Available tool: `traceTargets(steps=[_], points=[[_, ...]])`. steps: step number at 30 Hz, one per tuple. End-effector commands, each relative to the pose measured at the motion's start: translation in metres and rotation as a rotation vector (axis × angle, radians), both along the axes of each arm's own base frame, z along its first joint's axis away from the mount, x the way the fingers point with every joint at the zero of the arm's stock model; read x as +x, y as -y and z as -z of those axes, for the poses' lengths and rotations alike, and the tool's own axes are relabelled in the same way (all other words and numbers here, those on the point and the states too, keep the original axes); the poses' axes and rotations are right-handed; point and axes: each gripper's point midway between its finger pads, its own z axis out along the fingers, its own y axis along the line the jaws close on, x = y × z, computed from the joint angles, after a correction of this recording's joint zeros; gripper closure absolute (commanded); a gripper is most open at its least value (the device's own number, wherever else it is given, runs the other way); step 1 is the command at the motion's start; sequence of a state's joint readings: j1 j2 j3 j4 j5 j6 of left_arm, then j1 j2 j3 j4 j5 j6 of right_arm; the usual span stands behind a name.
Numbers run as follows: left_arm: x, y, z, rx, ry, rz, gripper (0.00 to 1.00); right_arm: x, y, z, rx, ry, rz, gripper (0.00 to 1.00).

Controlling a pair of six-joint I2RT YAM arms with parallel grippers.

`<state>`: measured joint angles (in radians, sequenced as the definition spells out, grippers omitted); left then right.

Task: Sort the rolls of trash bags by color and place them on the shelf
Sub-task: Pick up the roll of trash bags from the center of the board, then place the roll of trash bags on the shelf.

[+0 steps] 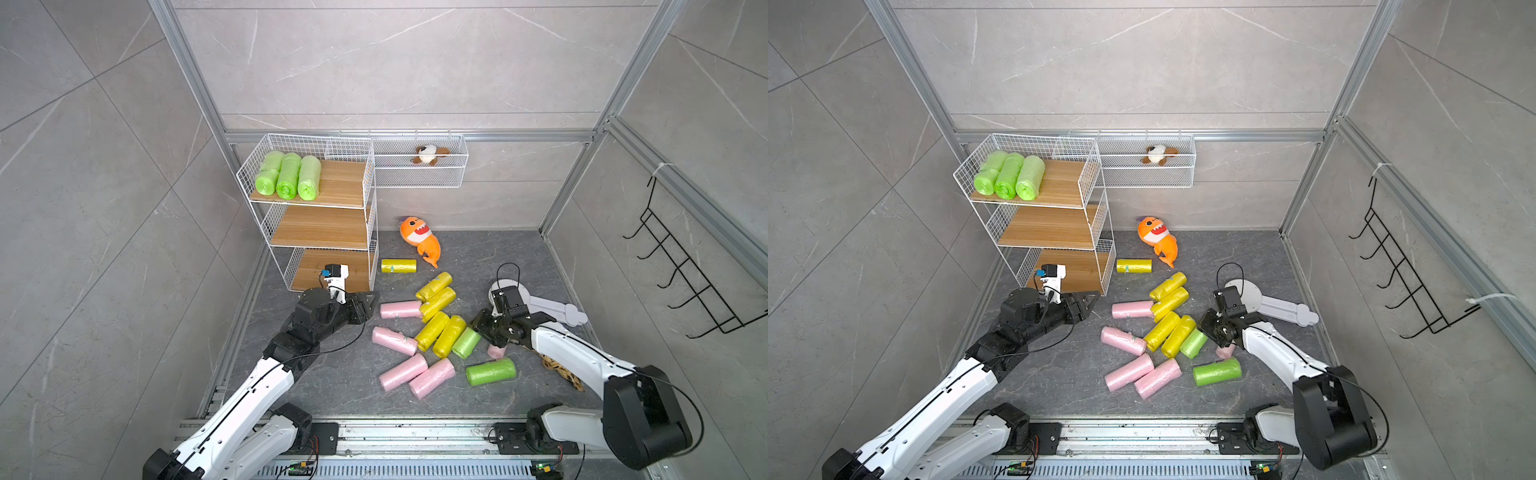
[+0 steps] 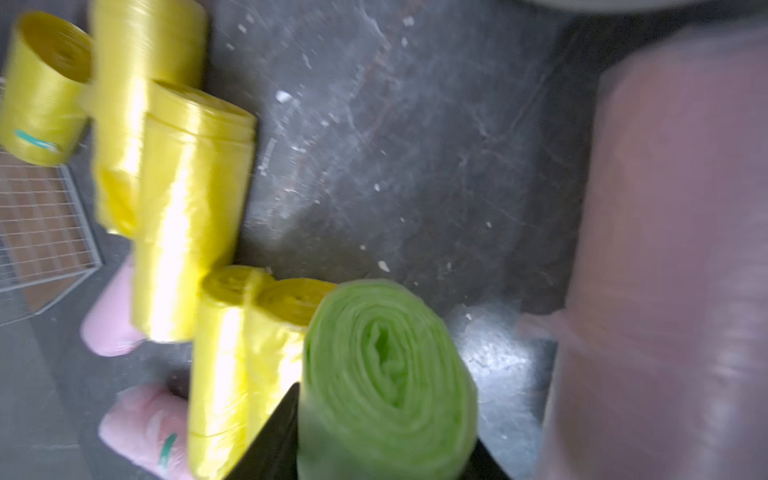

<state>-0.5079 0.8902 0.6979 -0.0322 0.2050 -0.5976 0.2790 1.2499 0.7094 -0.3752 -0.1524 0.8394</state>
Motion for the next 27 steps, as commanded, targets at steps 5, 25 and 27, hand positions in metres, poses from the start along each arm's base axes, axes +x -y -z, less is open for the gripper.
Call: traceTargets(steps=[5,25,27], points=[[-0.004,0.039,-0.038,-0.138,0.08,0.068,0.34,0.036,-0.013,-0.126,0.213,0.383,0.071,0.55],[0.016,0.131,-0.093,-0.439,0.123,0.209,0.1,0.065,-0.106,-0.264,0.747,0.652,-0.052,0.56],[0.015,0.137,-0.095,-0.453,0.118,0.234,0.09,0.063,-0.109,-0.268,0.758,0.659,-0.063,0.57]])
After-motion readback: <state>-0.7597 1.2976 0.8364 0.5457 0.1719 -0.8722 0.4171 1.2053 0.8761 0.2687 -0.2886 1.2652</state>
